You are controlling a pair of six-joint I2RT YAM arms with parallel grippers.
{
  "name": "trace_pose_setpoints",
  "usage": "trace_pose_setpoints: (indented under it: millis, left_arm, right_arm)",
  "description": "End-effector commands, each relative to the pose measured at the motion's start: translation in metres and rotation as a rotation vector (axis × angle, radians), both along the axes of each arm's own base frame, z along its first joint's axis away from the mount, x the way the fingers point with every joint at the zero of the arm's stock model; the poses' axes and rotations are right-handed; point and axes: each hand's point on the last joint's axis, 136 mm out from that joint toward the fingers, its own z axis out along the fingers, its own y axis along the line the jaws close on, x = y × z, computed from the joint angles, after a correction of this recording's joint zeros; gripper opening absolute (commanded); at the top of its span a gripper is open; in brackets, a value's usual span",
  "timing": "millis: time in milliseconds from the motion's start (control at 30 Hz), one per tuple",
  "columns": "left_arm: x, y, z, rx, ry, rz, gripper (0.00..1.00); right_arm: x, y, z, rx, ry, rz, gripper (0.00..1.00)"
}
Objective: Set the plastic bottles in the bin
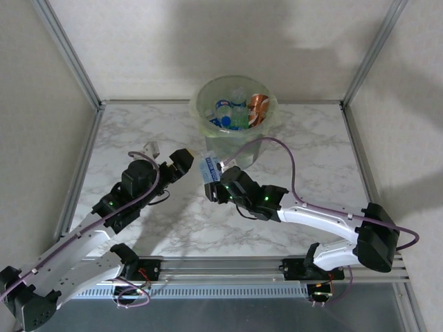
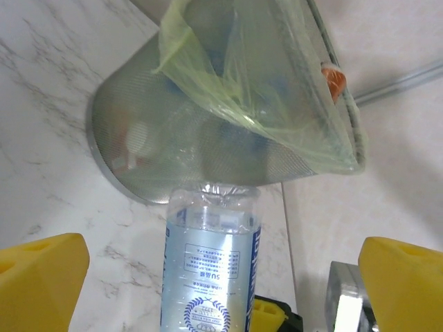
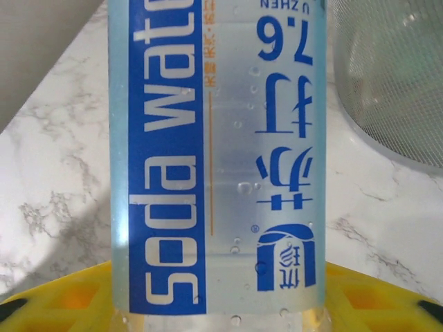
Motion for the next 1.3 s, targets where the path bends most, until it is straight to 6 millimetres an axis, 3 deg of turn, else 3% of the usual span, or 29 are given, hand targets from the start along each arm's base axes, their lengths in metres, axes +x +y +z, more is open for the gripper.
trace_pose_setpoints:
  millis: [0, 133, 333, 533, 867, 1267]
  left_arm:
    - [-0.001, -0.009, 0.015, -0.055, -0.031, -0.049, 1.00]
    - [-0.001, -0.005, 0.020, -0.051, -0.040, -0.036, 1.00]
    - [-0.004, -0.015, 0.029, -0.087, -0.071, -0.089, 1.00]
    - [-0.011, -0.029, 0.045, -0.149, -0.126, -0.177, 0.99]
    - [-0.005, -0.027, 0.027, -0.094, -0.086, -0.150, 0.97]
    - [-0.005, -0.030, 0.030, -0.107, -0.098, -0.166, 0.86]
  right_arm:
    - [0.000, 0.009, 0.040, 0.059, -0.071, 0.009, 0.46]
    - [0.001, 0.008, 0.064, 0.096, -0.093, 0.004, 0.46]
    - [-0.002, 0.012, 0.081, 0.124, -0.101, 0.026, 0.46]
    - [-0.005, 0.017, 0.086, 0.133, -0.102, 0.043, 0.46]
    - [-0.016, 0.028, 0.093, 0.104, -0.131, 0.076, 0.46]
    - [-0.020, 0.038, 0.090, 0.065, -0.137, 0.096, 0.46]
